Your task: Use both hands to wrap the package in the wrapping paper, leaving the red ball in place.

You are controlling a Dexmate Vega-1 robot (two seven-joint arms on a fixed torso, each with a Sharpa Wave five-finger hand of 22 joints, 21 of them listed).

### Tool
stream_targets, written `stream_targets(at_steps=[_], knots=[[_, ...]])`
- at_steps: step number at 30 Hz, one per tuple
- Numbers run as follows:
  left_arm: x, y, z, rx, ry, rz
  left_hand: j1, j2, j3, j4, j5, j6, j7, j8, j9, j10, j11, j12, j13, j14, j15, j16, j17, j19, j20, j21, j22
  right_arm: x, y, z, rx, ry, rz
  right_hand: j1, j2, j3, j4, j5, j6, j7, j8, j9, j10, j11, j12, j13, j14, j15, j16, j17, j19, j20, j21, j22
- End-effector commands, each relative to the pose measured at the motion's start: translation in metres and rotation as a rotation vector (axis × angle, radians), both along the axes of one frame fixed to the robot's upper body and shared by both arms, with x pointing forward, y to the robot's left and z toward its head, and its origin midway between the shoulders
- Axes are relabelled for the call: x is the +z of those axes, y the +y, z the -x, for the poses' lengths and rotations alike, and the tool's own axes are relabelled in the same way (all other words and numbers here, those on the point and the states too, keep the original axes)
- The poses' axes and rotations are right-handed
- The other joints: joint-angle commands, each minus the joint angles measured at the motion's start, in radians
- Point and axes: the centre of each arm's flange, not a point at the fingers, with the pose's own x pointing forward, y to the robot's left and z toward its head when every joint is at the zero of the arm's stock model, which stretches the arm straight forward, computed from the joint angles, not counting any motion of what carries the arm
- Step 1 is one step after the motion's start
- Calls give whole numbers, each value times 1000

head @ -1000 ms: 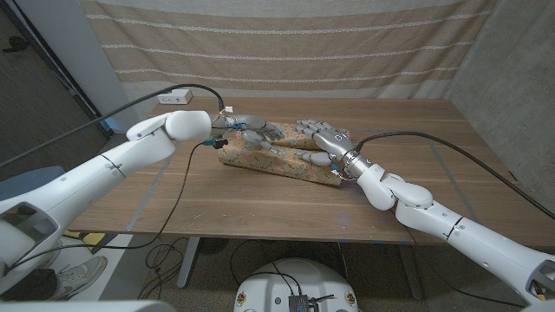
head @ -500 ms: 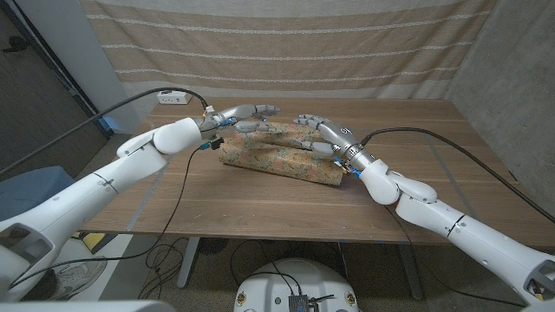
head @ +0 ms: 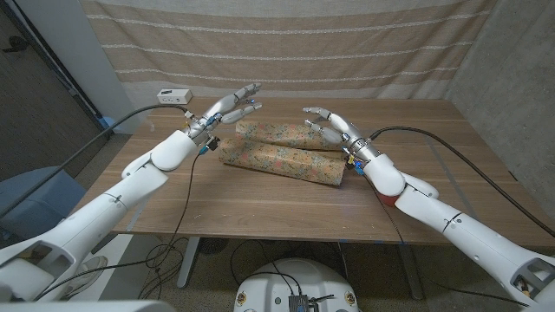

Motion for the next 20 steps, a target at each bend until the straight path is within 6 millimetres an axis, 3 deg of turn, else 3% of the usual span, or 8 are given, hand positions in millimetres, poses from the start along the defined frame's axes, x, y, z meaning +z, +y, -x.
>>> stream_targets(at_steps=[1,5,11,20], knots=[[-4,15,-17,-100,3,147,-28,-2,5,16,-2,-19,10,-1,-1,-18,-7,0,-1,-17,-3,0,0,-8,-8,-6,2,6,-21,-15,81,95,-188,-30,1,4,22,-5,-6,7,-5,2,7,18,0,3,11,3,6,1,22,-10,-1,2],[-4,20,-24,-128,15,165,-38,-3,8,21,-2,-35,25,-4,-3,-25,-10,1,-3,-23,-7,0,-2,-10,-16,-8,2,4,-25,-18,83,109,-241,-60,6,13,47,-9,-16,17,-9,2,15,30,-2,2,32,10,11,-3,57,-1,4,2],[-6,31,-33,-162,38,204,-54,-2,13,31,-1,-64,40,-7,-4,-35,-12,2,-6,-30,-8,1,-3,-8,-23,-10,1,2,-33,-22,95,139,-347,-90,-2,22,68,-12,-23,30,-10,3,33,48,-2,2,67,30,18,-11,99,28,9,0],[-23,49,-51,-147,116,258,-78,-11,9,43,-3,-73,35,-3,-5,-47,-14,2,-8,-41,-13,0,-4,-7,-32,-12,0,4,-27,-14,56,79,-433,-109,-5,28,77,-12,-12,45,-5,2,54,59,1,1,94,33,22,-19,115,37,5,0]])
